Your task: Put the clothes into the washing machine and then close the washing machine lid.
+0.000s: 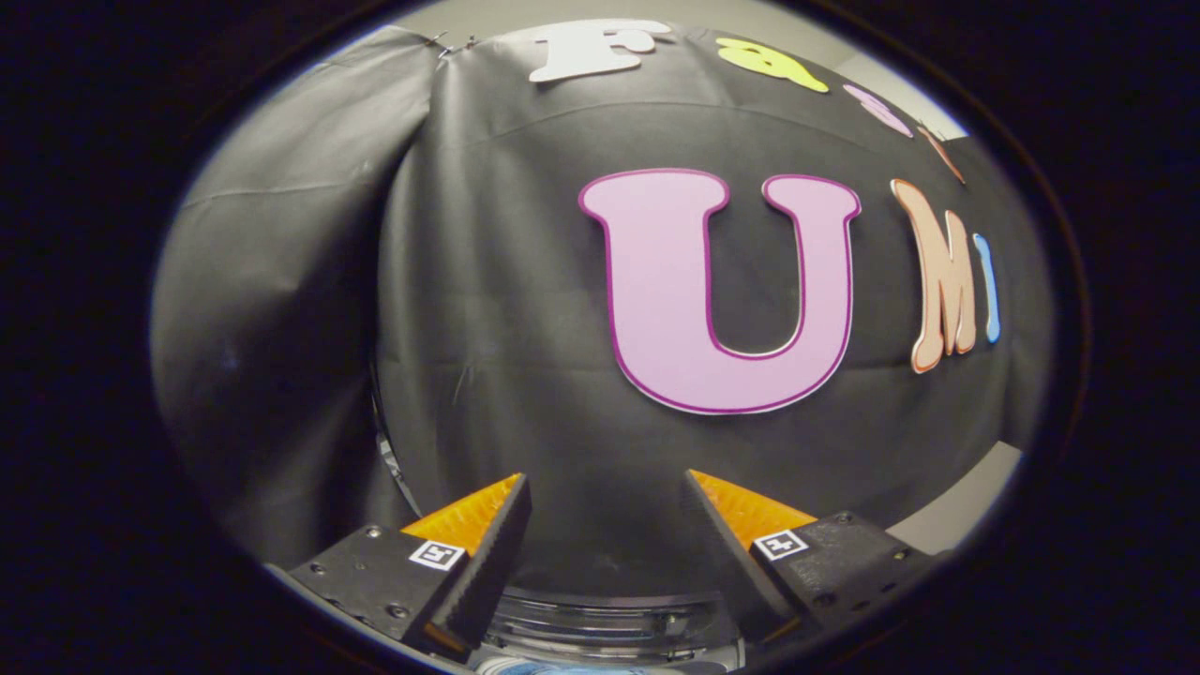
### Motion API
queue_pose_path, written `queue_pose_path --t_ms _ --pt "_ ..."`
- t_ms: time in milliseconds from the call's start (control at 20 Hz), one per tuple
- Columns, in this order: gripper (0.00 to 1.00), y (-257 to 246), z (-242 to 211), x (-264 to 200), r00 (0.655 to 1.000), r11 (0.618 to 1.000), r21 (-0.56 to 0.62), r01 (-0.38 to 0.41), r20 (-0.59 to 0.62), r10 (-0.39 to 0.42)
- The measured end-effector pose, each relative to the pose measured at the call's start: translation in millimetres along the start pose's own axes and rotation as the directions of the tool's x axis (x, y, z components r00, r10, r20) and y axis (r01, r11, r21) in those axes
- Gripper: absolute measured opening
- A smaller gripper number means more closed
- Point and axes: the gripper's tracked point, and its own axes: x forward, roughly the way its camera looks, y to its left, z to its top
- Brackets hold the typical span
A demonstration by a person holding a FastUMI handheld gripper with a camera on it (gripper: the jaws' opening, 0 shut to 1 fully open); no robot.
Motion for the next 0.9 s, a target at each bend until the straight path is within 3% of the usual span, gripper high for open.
queue_pose_path --t_ms 600,750,900 --pt "0.97 10.9 -87.8 24.4 0.983 0.999 -0.051 -0.012 -0.183 0.003" --pt "0.96 12.5 -90.9 23.9 0.979 0.999 0.04 -0.012 -0.203 0.019" --pt "0.96 13.5 -89.2 22.7 0.979 0.999 0.021 -0.023 -0.202 0.027"
